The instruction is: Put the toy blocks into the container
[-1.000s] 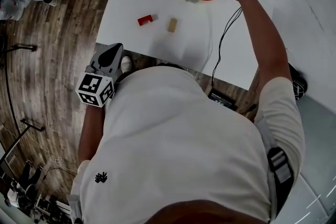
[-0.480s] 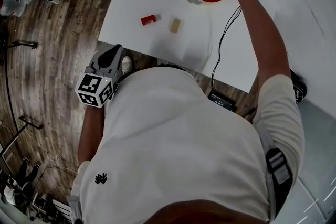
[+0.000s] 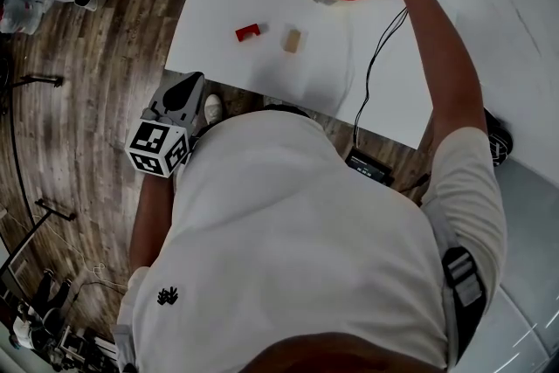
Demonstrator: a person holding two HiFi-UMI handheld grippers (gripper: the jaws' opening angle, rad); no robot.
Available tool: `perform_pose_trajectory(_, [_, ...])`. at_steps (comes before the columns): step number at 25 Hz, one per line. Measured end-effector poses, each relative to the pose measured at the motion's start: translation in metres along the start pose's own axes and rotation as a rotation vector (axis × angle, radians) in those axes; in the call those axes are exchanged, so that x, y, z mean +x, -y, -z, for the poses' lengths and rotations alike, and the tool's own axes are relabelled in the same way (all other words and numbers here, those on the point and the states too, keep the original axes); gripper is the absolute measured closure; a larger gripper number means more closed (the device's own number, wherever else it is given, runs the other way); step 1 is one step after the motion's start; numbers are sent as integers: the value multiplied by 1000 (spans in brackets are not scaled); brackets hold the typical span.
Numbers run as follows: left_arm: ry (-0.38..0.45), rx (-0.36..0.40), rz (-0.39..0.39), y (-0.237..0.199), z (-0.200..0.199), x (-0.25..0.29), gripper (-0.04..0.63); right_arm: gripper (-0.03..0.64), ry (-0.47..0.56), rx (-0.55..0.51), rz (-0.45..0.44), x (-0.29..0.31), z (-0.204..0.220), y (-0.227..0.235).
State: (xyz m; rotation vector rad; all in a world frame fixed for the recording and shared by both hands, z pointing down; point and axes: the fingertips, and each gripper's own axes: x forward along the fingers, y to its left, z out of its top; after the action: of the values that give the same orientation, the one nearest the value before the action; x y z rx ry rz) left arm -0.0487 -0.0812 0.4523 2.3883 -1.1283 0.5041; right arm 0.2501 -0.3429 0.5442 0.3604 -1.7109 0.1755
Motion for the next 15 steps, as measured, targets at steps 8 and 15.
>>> perform_pose_trajectory(8, [8, 32, 63, -2, -1, -7, 589, 454, 159, 45, 124, -61, -11, -16])
perform_pose_trajectory(15, [6, 44, 147, -3, 3, -11, 589, 479, 312, 106, 241, -112, -19, -63])
